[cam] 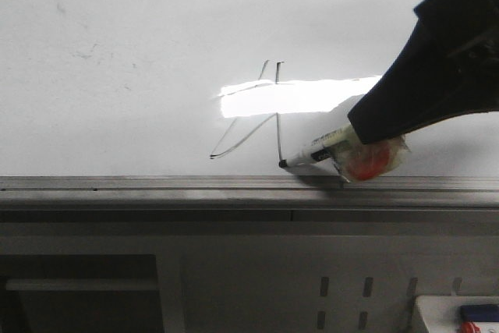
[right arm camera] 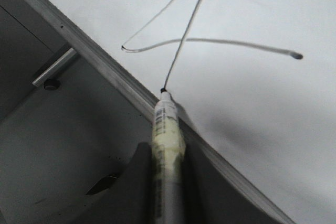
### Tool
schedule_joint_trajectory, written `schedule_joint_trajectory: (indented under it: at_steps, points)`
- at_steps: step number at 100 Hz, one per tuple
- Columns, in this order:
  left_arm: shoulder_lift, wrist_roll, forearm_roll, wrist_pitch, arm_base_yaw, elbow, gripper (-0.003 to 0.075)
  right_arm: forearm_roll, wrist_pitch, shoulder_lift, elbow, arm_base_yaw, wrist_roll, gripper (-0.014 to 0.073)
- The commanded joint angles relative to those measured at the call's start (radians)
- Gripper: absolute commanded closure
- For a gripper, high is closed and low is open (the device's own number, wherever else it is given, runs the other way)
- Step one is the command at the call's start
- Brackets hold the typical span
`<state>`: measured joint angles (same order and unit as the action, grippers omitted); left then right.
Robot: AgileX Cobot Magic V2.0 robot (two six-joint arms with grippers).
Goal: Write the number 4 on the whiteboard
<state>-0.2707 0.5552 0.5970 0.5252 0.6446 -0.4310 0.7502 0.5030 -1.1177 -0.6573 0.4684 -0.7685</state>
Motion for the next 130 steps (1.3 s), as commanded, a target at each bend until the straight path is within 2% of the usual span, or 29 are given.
schedule_joint_trajectory:
  at_steps: [1,14,21,28,33,38,43,65,77,98,116,130]
  points:
    - [-0.009,-0.008,0.051,-0.071,0.0,-0.026,0.0741,-0.003,-0.037,0.038,-0.048,-0.003,-0.01,0.0637]
    - [-0.009,-0.008,0.075,-0.071,0.0,-0.033,0.0736,-0.003,0.082,0.121,-0.163,0.038,-0.063,0.0637]
    - [-0.011,0.011,0.071,-0.073,0.0,-0.037,0.0682,-0.003,0.147,0.146,-0.235,0.074,-0.074,0.0637]
    - [-0.022,0.054,0.071,-0.073,0.0,-0.054,0.0546,-0.003,0.193,0.15,-0.296,0.118,-0.102,0.0637]
    - [-0.038,0.088,0.071,-0.073,0.0,-0.072,0.0402,-0.003,0.208,0.143,-0.328,0.153,-0.118,0.0637]
    - [-0.065,0.124,0.071,-0.059,0.0,-0.097,0.0295,-0.003,0.212,0.13,-0.351,0.19,-0.147,0.0637]
    - [-0.106,0.173,0.071,-0.025,0.0,-0.13,0.0246,-0.02,0.215,0.109,-0.368,0.234,-0.151,0.0637]
    - [-0.35,0.327,0.065,0.282,0.0,-0.316,0.0325,-0.165,0.217,-0.008,-0.404,0.398,-0.152,0.0638]
    - [-0.468,0.327,0.058,0.343,0.0,-0.398,0.0325,-0.222,0.206,-0.045,-0.436,0.48,-0.152,0.0638]
    - [-0.608,0.331,0.058,0.494,0.006,-0.494,0.0325,-0.277,0.137,-0.054,-0.477,0.545,-0.152,0.0638]
    - [-0.664,0.331,0.058,0.501,0.006,-0.516,0.0342,-0.277,0.136,-0.054,-0.496,0.563,-0.152,0.0638]
    - [-0.673,0.331,0.061,0.486,0.006,-0.516,0.0442,-0.277,0.136,-0.054,-0.496,0.576,-0.152,0.0638]
